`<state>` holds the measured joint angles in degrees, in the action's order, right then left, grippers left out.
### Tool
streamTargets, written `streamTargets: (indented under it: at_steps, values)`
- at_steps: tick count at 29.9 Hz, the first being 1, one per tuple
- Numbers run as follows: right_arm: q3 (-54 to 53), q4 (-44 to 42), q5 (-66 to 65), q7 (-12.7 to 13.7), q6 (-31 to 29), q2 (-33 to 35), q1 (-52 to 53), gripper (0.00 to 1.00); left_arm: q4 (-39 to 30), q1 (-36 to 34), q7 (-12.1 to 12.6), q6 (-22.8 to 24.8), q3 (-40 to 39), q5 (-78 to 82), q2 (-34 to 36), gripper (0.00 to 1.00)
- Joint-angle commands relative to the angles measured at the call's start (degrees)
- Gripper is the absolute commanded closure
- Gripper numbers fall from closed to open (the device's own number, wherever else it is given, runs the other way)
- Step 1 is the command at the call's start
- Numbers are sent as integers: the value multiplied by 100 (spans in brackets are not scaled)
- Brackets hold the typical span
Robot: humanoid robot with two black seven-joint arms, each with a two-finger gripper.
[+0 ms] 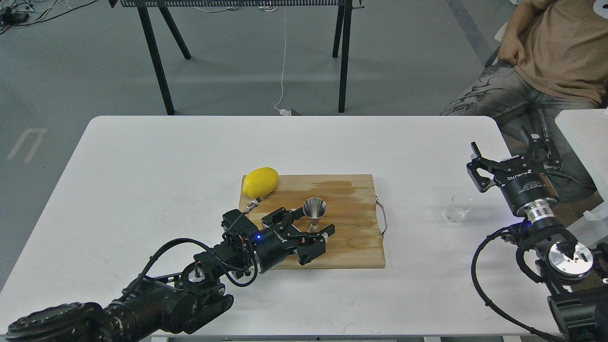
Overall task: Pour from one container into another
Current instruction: 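Open the left gripper and release the jigger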
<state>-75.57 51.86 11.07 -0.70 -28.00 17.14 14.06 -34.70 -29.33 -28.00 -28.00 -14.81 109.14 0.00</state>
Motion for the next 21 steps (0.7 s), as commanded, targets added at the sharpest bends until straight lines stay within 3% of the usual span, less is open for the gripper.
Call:
streamTargets:
  at_steps: [1,21]
  values:
    - [-1,-1,0,0,0,-9,-8,2,-19,50,0,0,4,2,0,8]
    - [-1,-1,0,0,0,-9,-17,2,-37,41,0,0,-5,2,246,8]
